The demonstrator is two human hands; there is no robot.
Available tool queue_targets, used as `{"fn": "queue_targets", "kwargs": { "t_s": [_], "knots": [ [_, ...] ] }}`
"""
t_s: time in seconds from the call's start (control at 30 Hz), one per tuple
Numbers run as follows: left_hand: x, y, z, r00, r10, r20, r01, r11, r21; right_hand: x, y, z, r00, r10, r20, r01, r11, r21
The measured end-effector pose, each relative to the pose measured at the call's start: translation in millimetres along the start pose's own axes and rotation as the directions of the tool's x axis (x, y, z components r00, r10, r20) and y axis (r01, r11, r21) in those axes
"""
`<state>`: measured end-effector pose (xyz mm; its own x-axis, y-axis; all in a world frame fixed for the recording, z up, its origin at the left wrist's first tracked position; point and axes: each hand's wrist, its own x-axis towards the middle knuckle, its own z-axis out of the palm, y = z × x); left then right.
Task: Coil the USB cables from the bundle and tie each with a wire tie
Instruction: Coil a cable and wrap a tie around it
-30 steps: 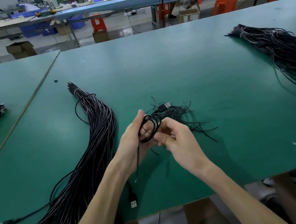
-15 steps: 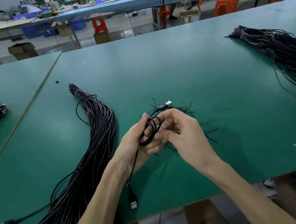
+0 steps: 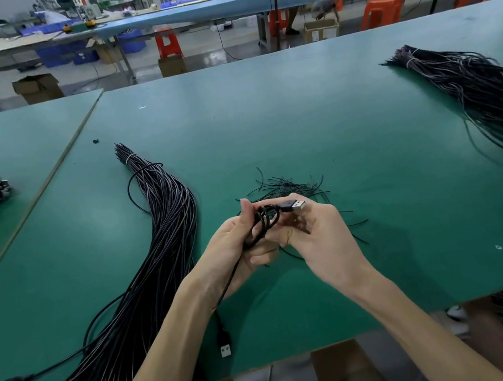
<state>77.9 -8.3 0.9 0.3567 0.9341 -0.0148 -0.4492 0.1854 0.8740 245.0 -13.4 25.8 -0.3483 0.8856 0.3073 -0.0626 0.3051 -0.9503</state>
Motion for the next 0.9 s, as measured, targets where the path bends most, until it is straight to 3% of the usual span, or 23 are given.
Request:
{"fn": "queue_targets", "kwargs": {
  "t_s": [0.17, 0.4, 0.67, 0.9],
  "knots": [
    [2.3, -3.0, 0.9, 0.997, 0.068, -0.043, -0.062, 0.990, 0.125, -1.8, 3.6, 1.4, 0.997, 0.009, -0.073, -0.014, 0.998, -0.066],
    [2.3, -2.8, 4.6, 0.931, 0.195, -0.310, -0.104, 0.953, 0.286, -2.0, 11.2, 6.5, 0.988, 0.004, -0.156, -0.020, 0.995, -0.099],
    [0.3, -5.0, 6.2, 0.831, 0.412, -0.374, -0.170, 0.828, 0.535, -2.5, 27.4, 14.9, 0.976, 0.043, -0.212, -0.077, 0.985, -0.155],
    [1.6, -9.2, 6.5, 0.839, 0.472, -0.270, -0.233, 0.761, 0.606, -3.5, 28.6, 12.5, 0.976, 0.041, -0.213, -0.072, 0.988, -0.136]
  ]
}}
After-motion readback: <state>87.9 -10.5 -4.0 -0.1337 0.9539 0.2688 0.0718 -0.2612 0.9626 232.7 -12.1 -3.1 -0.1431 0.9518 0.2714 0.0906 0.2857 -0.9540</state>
